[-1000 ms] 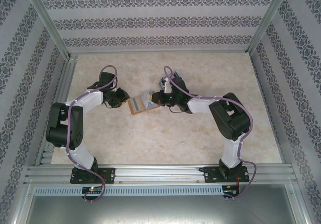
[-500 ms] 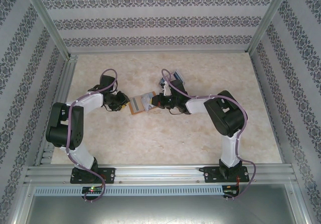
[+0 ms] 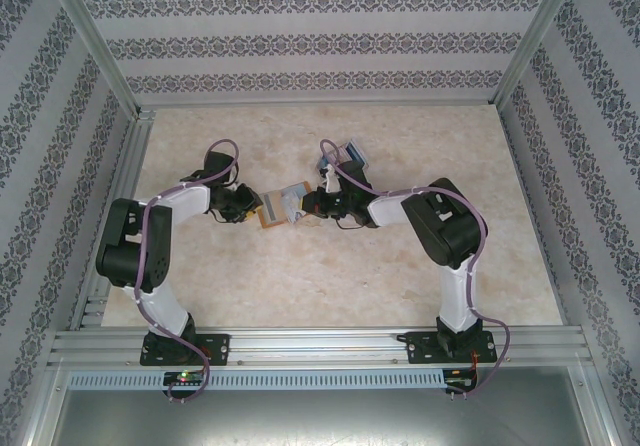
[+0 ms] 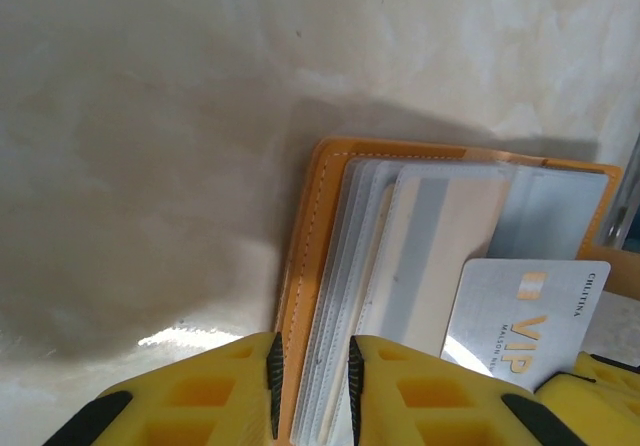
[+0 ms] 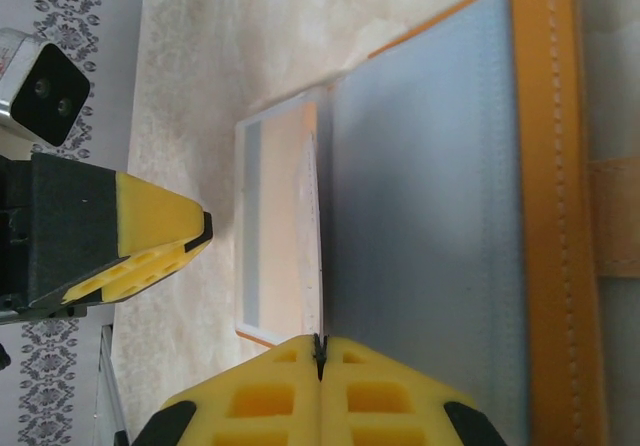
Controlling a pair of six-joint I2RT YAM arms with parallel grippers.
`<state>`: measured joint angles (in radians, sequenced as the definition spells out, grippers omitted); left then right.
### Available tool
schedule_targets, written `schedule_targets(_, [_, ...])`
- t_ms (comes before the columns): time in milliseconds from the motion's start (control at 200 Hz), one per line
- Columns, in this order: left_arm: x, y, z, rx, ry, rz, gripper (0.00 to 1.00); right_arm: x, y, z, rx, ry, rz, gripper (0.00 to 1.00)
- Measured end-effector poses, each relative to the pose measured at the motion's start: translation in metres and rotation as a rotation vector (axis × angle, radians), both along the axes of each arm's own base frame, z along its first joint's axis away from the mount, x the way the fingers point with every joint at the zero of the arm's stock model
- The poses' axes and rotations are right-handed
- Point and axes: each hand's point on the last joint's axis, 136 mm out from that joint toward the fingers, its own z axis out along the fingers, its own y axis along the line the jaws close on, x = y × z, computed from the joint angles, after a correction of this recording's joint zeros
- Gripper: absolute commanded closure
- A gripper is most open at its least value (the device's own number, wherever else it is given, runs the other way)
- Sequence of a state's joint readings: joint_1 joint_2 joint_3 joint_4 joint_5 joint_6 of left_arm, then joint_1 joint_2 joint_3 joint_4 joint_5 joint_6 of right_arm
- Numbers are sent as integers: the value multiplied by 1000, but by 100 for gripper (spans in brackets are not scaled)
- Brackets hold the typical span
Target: Put the credit cards into the card holder
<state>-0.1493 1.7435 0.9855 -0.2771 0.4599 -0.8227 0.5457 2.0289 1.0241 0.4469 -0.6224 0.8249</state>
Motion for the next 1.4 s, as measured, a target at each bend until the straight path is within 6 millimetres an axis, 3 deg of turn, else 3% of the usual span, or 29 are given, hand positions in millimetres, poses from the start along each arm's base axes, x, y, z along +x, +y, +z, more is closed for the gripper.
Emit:
schedule_targets(355, [1, -3, -12, 10, 29, -18, 73, 5, -2, -2, -24, 19, -28, 95])
schedule_targets(694, [-1, -2, -16, 28, 45, -34, 73, 28, 8, 27, -2, -27, -41, 95])
schedule_targets(1074, [-1, -2, -16, 46, 63, -62, 73, 23, 1, 22, -102, -44, -22, 93])
schedule_targets(1399, [-1, -2, -17, 56, 63, -70, 73, 22, 10, 29, -117, -61, 2, 93])
